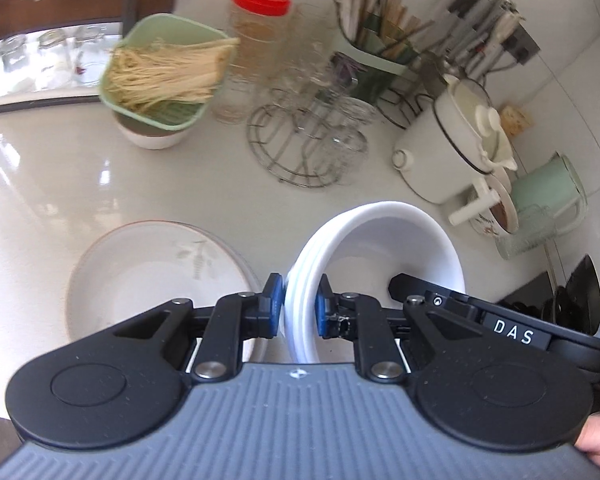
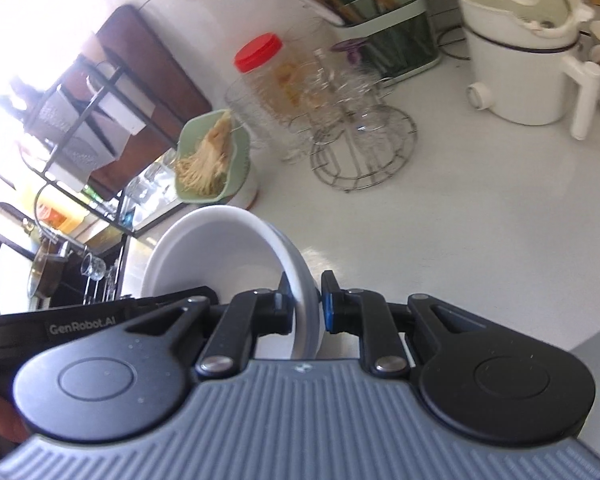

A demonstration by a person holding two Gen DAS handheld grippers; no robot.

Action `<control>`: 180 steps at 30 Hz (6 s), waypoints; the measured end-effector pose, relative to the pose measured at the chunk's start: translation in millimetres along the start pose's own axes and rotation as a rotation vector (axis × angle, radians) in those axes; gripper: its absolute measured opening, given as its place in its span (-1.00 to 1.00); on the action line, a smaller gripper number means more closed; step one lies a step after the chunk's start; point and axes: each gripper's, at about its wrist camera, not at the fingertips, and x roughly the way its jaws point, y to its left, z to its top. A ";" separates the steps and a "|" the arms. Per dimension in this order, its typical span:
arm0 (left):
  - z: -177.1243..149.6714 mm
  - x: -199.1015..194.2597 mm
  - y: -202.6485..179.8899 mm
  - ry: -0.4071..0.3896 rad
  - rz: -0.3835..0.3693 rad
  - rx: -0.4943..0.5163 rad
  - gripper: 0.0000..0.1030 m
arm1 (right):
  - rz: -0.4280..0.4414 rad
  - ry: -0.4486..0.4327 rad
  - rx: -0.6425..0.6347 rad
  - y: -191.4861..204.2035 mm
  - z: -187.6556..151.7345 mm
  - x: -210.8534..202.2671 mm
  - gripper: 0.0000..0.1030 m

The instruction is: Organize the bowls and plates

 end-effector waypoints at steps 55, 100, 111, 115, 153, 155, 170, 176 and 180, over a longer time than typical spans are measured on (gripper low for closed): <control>0.9 35.4 117.5 0.093 0.105 0.044 -0.05 | -0.091 0.067 -0.038 73.0 -39.9 113.8 -0.39; -188.2 -186.5 -26.6 -0.387 0.256 0.118 -0.04 | 0.043 -0.391 -0.317 61.7 -133.3 -139.2 -0.40; -244.1 -204.9 -35.1 -0.378 0.262 0.102 -0.02 | 0.057 -0.397 -0.328 50.1 -170.6 -165.0 -0.40; -256.5 -209.6 -37.2 -0.370 0.271 0.115 0.07 | 0.048 -0.402 -0.336 46.3 -180.9 -169.9 -0.40; -303.2 -226.3 -34.6 -0.393 0.277 0.036 0.94 | 0.000 -0.418 -0.334 34.7 -219.8 -196.7 0.76; -303.6 -227.0 -35.2 -0.404 0.288 0.031 0.94 | 0.011 -0.406 -0.325 32.5 -219.6 -196.9 0.76; -315.3 -228.8 -30.3 -0.403 0.403 -0.012 0.95 | 0.040 -0.342 -0.343 33.3 -213.6 -182.3 0.76; -314.5 -228.1 -20.7 -0.402 0.414 -0.041 0.95 | 0.037 -0.359 -0.381 42.3 -214.0 -181.5 0.76; -313.6 -230.0 -11.0 -0.402 0.421 -0.048 0.95 | 0.033 -0.319 -0.395 48.0 -217.5 -171.4 0.76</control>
